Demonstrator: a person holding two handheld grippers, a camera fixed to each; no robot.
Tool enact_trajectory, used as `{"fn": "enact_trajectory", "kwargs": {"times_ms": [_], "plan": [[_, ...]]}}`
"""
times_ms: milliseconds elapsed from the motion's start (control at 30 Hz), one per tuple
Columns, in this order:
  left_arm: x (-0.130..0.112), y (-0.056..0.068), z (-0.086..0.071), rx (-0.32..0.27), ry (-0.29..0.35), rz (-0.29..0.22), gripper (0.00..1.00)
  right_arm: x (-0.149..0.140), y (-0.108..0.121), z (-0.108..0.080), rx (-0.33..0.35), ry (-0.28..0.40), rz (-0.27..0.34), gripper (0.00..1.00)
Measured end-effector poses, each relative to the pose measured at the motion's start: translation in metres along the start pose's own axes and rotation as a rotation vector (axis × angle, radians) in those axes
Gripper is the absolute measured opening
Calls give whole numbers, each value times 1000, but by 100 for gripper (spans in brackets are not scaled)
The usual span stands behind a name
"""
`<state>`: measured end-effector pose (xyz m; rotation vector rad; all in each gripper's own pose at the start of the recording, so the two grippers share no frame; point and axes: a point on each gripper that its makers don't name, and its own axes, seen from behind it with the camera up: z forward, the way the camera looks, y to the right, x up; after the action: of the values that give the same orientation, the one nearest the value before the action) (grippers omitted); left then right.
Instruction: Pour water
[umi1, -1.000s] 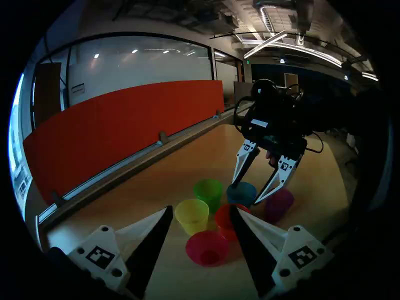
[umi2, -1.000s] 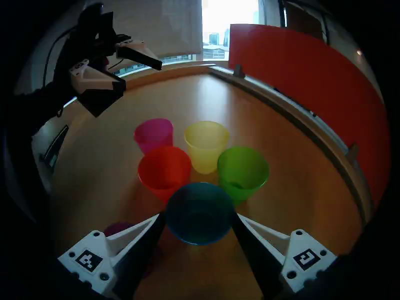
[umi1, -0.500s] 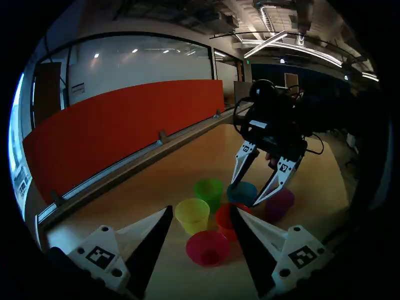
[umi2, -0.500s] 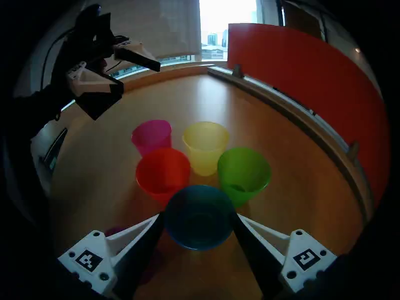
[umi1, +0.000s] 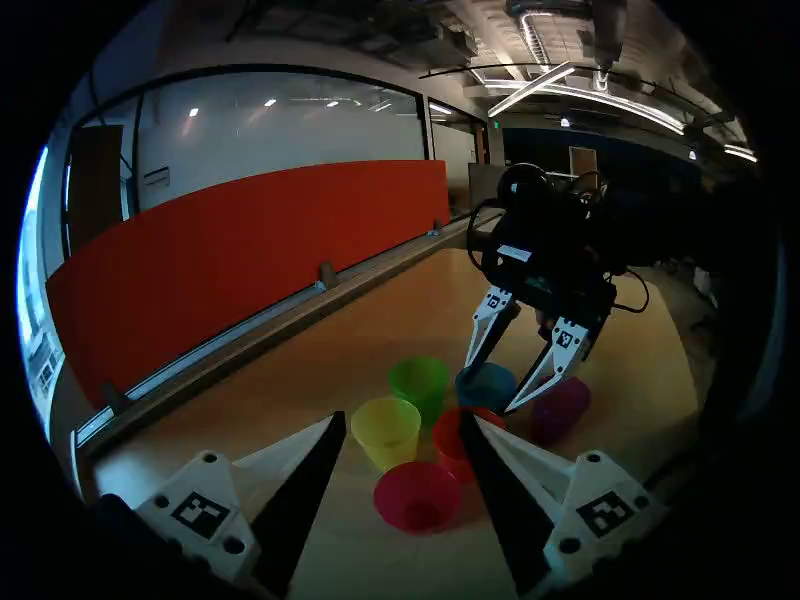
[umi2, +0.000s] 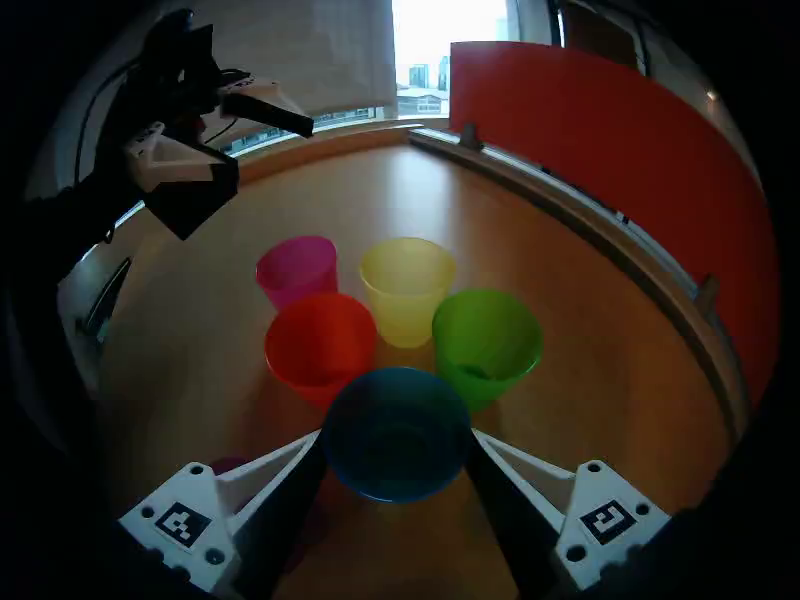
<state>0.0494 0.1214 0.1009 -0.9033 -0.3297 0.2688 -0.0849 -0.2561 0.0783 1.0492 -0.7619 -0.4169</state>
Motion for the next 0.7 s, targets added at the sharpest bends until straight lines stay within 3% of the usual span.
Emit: {"fn": "enact_trajectory", "kwargs": {"times_ms": [700], "plan": [[1, 0, 0, 0, -2, -1, 84, 12, -3, -8, 7, 72, 26, 92]]}}
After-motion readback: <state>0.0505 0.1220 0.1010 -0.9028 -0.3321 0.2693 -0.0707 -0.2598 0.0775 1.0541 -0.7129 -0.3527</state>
